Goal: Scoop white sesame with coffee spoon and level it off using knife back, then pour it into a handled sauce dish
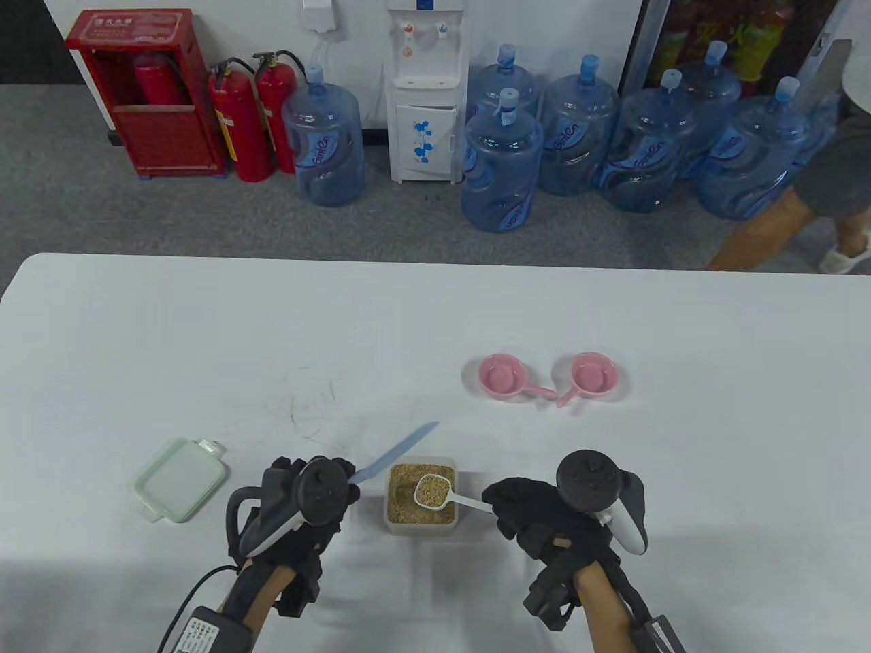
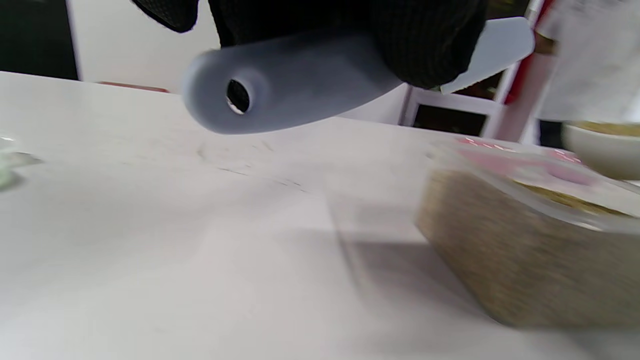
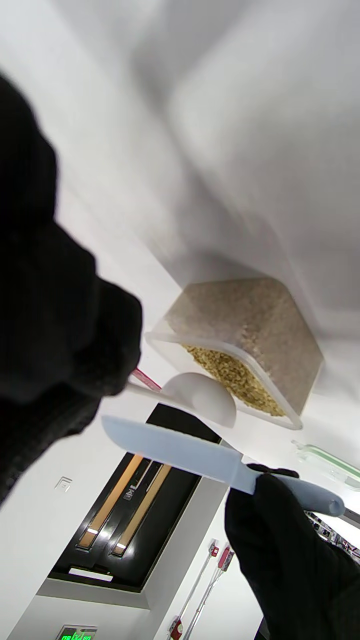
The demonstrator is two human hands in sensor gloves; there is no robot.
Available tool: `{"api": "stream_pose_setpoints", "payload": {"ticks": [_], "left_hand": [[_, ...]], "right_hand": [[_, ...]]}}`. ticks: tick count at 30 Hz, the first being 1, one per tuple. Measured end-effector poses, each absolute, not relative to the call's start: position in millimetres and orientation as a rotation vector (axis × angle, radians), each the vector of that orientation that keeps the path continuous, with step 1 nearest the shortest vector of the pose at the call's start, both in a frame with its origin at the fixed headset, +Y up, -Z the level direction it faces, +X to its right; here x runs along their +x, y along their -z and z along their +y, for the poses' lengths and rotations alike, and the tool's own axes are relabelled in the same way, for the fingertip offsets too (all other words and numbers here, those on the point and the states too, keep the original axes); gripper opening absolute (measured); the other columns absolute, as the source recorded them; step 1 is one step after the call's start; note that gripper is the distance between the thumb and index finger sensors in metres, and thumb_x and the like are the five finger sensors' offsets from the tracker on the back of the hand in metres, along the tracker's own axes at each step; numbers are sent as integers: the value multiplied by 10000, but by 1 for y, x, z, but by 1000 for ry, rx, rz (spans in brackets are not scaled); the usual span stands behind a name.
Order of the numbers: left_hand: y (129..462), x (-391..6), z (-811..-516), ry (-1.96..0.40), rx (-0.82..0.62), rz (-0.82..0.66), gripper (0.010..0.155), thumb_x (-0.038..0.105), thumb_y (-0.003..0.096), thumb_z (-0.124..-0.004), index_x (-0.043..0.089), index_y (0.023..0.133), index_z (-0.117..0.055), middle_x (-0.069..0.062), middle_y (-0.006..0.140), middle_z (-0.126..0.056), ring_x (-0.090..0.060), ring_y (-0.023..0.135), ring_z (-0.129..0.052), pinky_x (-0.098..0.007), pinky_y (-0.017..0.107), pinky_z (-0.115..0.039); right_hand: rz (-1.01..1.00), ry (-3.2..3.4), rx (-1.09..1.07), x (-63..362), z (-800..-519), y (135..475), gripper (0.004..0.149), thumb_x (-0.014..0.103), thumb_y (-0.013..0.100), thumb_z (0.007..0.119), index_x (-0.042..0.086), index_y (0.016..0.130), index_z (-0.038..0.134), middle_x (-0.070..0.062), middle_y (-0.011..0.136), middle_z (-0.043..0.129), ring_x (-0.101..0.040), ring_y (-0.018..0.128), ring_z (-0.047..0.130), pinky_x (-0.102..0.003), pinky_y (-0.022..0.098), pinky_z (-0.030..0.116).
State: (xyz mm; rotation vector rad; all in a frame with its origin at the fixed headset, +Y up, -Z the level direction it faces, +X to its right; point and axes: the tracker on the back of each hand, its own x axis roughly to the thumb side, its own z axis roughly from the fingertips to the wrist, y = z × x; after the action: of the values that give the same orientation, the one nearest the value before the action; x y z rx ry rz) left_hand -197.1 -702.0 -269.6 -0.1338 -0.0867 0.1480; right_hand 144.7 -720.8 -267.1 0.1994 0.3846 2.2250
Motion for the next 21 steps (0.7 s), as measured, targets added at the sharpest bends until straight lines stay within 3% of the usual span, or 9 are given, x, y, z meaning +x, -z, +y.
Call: {"api": "stream_pose_setpoints", "payload": {"ticks": [4, 9, 21], "left_hand": [[283, -223, -714, -143, -138, 45, 397, 427, 556, -805, 331, 941, -790, 57, 885, -882, -243, 882, -901, -614, 809, -518], [297, -248, -737, -194, -252, 146, 399, 424, 550, -822, 315, 934, -807, 43, 872, -898, -248, 866, -914, -607, 806, -533], [307, -256, -754, -153, -316, 186, 410, 440, 508, -870, 318, 899, -854, 55, 823, -942, -217, 807, -966, -606, 806, -544]], "right_hand": [[383, -2233, 195, 145, -721, 267, 406, 256, 577, 727, 83, 921, 858, -141, 568, 998, -97, 237, 926, -333, 210, 845], [383, -2240, 193, 145, -721, 267, 408, 257, 577, 727, 84, 923, 855, -141, 568, 997, -96, 240, 926, -334, 212, 845], [390, -2243, 201, 143, -721, 266, 407, 258, 579, 725, 86, 925, 853, -139, 571, 995, -98, 244, 926, -336, 217, 845]]}}
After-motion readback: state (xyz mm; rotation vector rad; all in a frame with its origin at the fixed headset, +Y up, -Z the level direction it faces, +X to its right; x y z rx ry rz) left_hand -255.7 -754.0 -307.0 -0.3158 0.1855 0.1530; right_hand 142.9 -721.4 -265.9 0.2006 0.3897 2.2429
